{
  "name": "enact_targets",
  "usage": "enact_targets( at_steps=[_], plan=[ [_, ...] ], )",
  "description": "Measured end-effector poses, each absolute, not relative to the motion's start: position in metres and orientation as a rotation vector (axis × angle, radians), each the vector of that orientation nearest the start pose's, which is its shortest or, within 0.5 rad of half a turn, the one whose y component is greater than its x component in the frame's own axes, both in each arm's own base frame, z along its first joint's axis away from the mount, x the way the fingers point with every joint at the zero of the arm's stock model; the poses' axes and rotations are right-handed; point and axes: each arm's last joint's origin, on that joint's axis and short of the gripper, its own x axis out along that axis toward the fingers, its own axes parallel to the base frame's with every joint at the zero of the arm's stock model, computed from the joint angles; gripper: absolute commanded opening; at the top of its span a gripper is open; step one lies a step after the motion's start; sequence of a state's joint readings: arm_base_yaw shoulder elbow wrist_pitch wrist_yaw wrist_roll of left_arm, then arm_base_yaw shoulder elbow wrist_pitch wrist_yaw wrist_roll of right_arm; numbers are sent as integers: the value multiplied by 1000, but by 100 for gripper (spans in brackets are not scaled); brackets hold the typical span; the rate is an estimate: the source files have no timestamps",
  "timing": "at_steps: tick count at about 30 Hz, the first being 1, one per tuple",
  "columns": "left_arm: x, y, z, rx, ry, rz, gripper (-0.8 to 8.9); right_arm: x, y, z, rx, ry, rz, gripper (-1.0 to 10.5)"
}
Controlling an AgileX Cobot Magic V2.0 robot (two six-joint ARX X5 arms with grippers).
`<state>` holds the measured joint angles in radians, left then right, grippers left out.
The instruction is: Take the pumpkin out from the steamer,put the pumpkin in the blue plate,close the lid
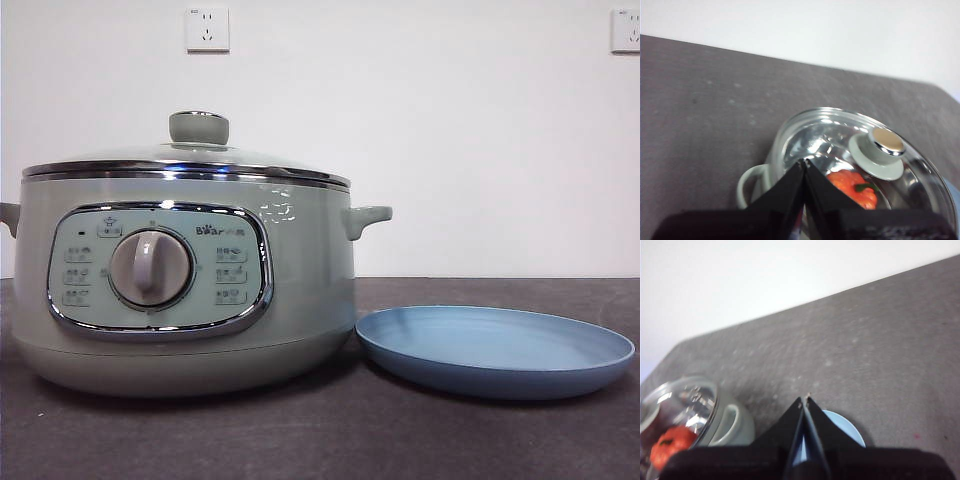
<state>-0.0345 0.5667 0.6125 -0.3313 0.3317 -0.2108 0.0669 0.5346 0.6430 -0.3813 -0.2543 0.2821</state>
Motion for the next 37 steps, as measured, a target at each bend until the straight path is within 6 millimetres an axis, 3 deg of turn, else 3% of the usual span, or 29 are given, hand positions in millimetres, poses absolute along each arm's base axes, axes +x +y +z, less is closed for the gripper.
enact_targets(
  at_steps=[6, 9, 11, 16, 21, 28, 37],
  plan=[
    [151, -18, 303, -222, 382, -467, 41, 145, 20, 321, 198, 379, 397, 229],
    [158, -19, 303, -224, 404, -469, 328, 155, 21, 324, 183, 412, 403, 384],
    [159, -19, 302, -226, 415, -467, 411, 160, 21, 323, 179, 431, 403, 420],
    [162, -19, 302, -237, 427, -473, 409, 165, 22, 318, 179, 467, 404, 419],
    [176, -31, 319, -225, 435, -532, 409, 166, 25, 317, 174, 473, 421, 418],
    [208, -66, 338, -153, 529, -587, 408, 166, 26, 317, 174, 477, 425, 418],
    [240, -111, 331, -7, 622, -608, 408, 166, 26, 317, 174, 477, 425, 414]
  ],
)
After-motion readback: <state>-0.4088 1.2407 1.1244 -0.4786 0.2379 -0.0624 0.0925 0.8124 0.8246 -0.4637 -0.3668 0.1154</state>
